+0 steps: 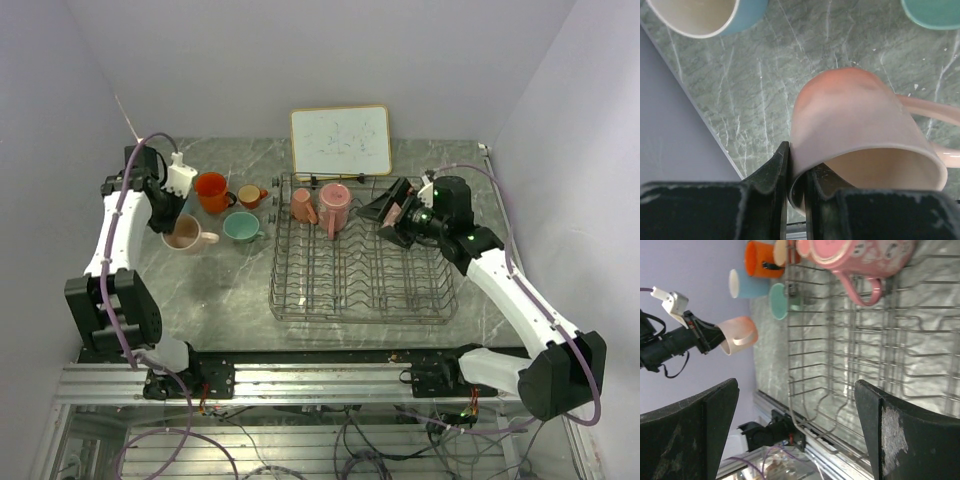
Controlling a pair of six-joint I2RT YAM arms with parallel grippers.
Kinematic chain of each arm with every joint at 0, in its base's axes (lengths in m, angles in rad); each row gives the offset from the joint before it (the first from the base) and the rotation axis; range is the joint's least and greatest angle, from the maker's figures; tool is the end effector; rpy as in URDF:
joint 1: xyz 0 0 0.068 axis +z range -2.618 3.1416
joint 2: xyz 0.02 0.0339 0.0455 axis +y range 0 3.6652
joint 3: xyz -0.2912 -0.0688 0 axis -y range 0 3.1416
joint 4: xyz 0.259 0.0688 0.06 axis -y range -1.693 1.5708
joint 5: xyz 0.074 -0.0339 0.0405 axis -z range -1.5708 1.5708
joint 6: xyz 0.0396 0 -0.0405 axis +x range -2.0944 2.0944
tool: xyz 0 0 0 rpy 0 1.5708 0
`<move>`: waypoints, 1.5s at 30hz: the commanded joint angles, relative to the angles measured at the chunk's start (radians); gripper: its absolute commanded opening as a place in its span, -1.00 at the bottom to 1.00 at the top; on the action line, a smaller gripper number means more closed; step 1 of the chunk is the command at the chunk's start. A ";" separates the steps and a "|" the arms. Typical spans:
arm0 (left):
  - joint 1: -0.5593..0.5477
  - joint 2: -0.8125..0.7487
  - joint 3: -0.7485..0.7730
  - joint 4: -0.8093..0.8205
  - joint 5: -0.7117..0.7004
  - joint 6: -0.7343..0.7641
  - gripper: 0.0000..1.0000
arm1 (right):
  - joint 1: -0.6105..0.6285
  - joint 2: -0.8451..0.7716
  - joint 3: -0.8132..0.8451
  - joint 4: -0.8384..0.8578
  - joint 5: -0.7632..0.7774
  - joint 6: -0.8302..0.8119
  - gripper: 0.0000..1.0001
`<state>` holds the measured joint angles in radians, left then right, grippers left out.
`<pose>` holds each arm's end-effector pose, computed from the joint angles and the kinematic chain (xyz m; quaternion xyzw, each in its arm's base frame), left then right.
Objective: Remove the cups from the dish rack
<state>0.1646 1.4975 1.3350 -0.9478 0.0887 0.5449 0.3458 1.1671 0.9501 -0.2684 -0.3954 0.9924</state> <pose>0.3107 0.0481 0.3196 0.1938 0.9532 0.0387 0.2288 0.2481 0.1056 0.3325 0.1706 0.8284 0.4460 0.2929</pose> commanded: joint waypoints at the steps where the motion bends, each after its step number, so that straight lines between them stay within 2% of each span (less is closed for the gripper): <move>1: -0.046 0.060 -0.005 0.077 -0.082 -0.039 -0.86 | -0.058 -0.041 0.027 -0.131 0.029 -0.110 0.99; 11: -0.085 0.204 0.023 0.125 -0.105 0.024 -0.86 | -0.107 -0.074 0.024 -0.206 0.077 -0.169 0.99; 21: -0.141 0.217 0.020 0.166 -0.098 0.084 -0.86 | -0.126 -0.073 0.020 -0.222 0.088 -0.180 1.00; 32: -0.157 0.274 0.039 0.179 -0.117 0.090 -0.84 | -0.129 -0.062 0.045 -0.301 0.203 -0.219 0.99; 34: -0.157 0.280 0.043 0.182 -0.122 0.091 -0.73 | -0.128 -0.060 0.045 -0.302 0.213 -0.221 1.00; 37: -0.157 0.274 0.055 0.190 -0.131 0.087 -0.29 | -0.129 -0.056 0.045 -0.306 0.237 -0.227 1.00; 41: -0.157 0.246 0.078 0.190 -0.111 0.086 0.16 | -0.128 -0.047 0.079 -0.323 0.311 -0.234 1.00; 45: -0.157 0.209 0.115 0.169 -0.098 0.087 0.40 | -0.125 -0.031 0.090 -0.339 0.389 -0.236 0.99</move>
<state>0.0109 1.7714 1.3865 -0.7811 -0.0242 0.6262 0.2241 1.1202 1.0065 -0.5770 -0.1127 0.7731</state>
